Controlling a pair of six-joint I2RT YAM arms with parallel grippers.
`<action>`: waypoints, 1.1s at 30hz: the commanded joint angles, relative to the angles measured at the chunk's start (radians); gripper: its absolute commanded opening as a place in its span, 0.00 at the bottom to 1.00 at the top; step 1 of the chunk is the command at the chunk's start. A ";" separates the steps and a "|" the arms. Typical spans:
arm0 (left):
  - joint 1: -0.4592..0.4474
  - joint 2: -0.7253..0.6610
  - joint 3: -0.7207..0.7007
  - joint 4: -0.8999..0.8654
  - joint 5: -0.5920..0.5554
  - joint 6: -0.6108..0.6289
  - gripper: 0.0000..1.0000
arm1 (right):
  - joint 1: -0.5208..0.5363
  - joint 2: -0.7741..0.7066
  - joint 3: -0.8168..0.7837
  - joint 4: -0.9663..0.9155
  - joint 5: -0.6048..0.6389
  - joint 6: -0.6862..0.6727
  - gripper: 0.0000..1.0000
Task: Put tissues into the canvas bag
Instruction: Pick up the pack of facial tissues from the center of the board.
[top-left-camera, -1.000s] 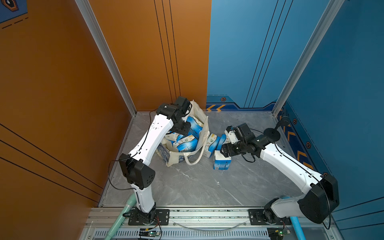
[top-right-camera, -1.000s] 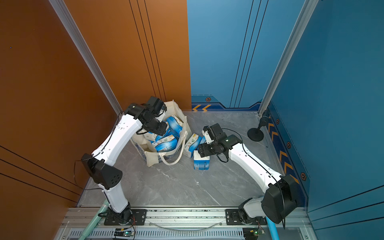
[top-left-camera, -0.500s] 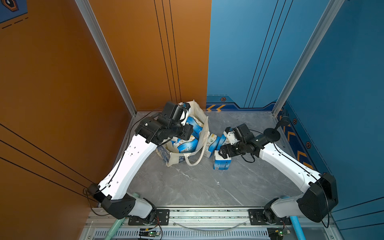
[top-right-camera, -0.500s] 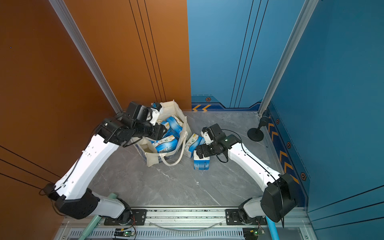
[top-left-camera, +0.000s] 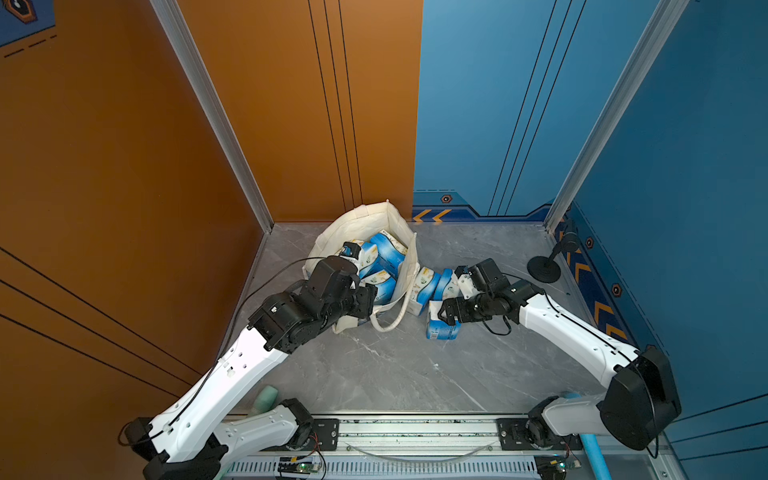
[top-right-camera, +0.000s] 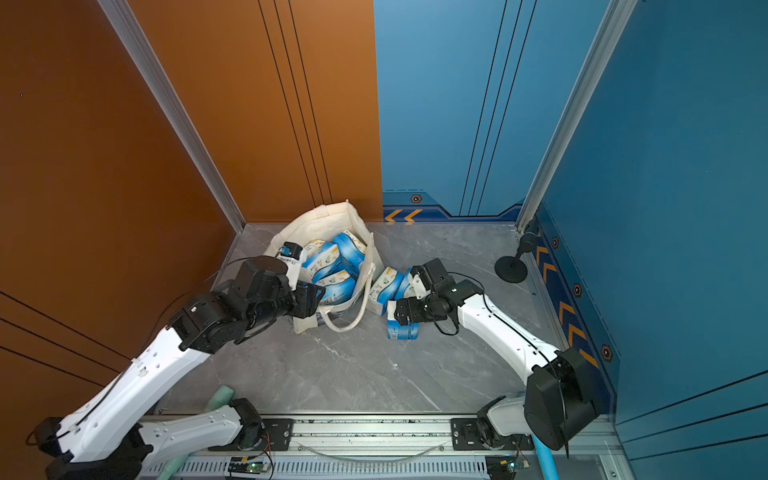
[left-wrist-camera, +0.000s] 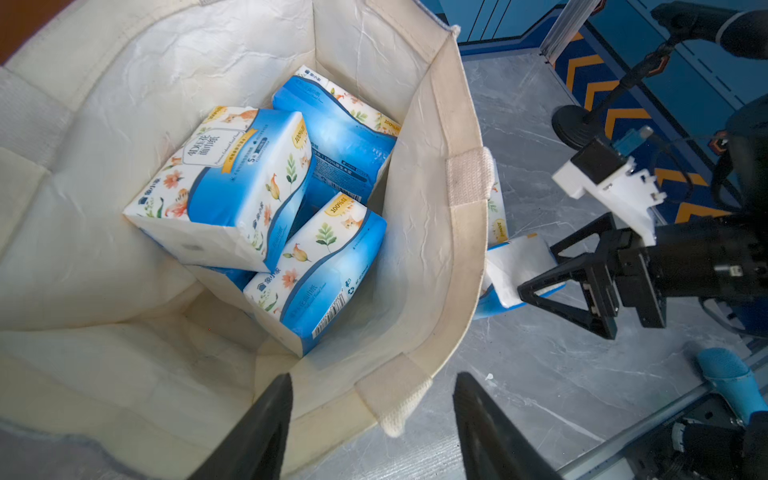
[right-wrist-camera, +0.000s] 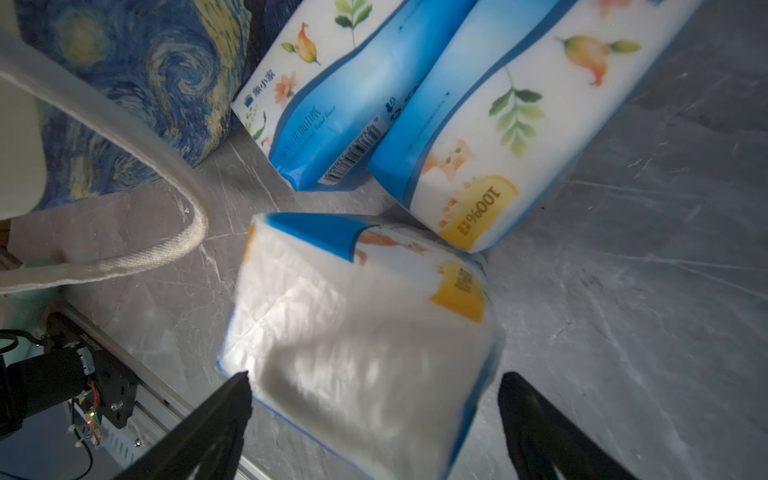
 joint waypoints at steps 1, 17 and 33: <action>0.003 -0.003 -0.007 0.028 -0.031 -0.019 0.64 | 0.009 -0.050 -0.032 0.049 -0.061 0.061 0.94; 0.045 -0.012 -0.041 0.029 0.002 -0.012 0.65 | 0.138 -0.074 -0.085 0.108 -0.125 0.178 0.94; 0.077 -0.047 -0.077 0.043 -0.032 -0.025 0.65 | 0.185 -0.215 0.010 -0.168 0.112 -0.033 0.94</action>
